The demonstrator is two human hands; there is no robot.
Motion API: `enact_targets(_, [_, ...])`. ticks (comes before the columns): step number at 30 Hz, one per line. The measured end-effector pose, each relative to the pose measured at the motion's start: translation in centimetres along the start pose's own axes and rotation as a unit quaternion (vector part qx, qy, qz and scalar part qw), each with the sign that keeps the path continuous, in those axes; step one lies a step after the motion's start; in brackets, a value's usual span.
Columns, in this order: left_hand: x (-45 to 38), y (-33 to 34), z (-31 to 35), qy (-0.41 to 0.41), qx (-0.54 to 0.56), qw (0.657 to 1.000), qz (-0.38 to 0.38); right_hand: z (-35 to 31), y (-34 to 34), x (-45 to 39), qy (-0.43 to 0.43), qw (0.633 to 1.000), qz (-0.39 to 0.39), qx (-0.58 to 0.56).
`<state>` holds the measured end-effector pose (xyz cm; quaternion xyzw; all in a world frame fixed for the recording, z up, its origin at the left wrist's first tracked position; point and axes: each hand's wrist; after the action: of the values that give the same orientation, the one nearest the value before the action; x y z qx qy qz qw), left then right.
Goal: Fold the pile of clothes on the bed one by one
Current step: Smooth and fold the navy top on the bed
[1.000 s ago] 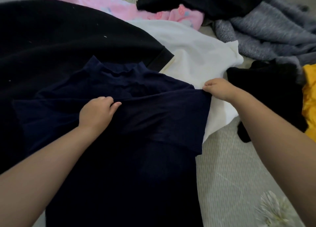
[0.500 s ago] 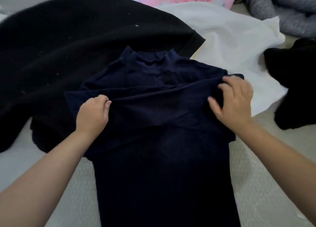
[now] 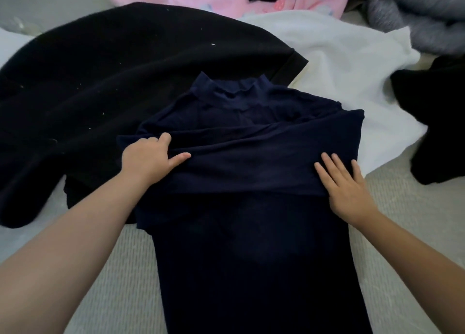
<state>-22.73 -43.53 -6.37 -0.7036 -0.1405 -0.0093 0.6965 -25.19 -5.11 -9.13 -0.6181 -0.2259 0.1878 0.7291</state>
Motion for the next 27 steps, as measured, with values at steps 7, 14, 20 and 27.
enact_targets(7, [4.0,1.6,4.4,0.099,0.050,0.983,0.148,-2.1,0.1,-0.9,0.086,0.985,-0.149,-0.003])
enact_targets(14, [7.9,5.2,5.5,0.047,0.113,0.991,-0.049,-4.3,0.0,4.7,0.060,0.986,-0.128,-0.082])
enact_targets(20, [19.9,7.9,9.7,0.234,0.144,0.961,-0.013,-6.4,0.7,19.5,-0.005,0.984,-0.168,-0.061])
enact_targets(27, [36.5,12.2,10.7,0.274,0.085,0.939,-0.190,-10.4,0.4,31.0,0.269,0.917,-0.188,-0.226])
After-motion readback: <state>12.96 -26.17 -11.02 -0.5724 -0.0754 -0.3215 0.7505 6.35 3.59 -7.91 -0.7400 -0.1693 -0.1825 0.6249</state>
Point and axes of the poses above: each hand's wrist, its own x-axis away from the middle knuckle, its own y-axis out of the palm, z = x × y, and after that the axes turned 5 degrees about x, right-handed
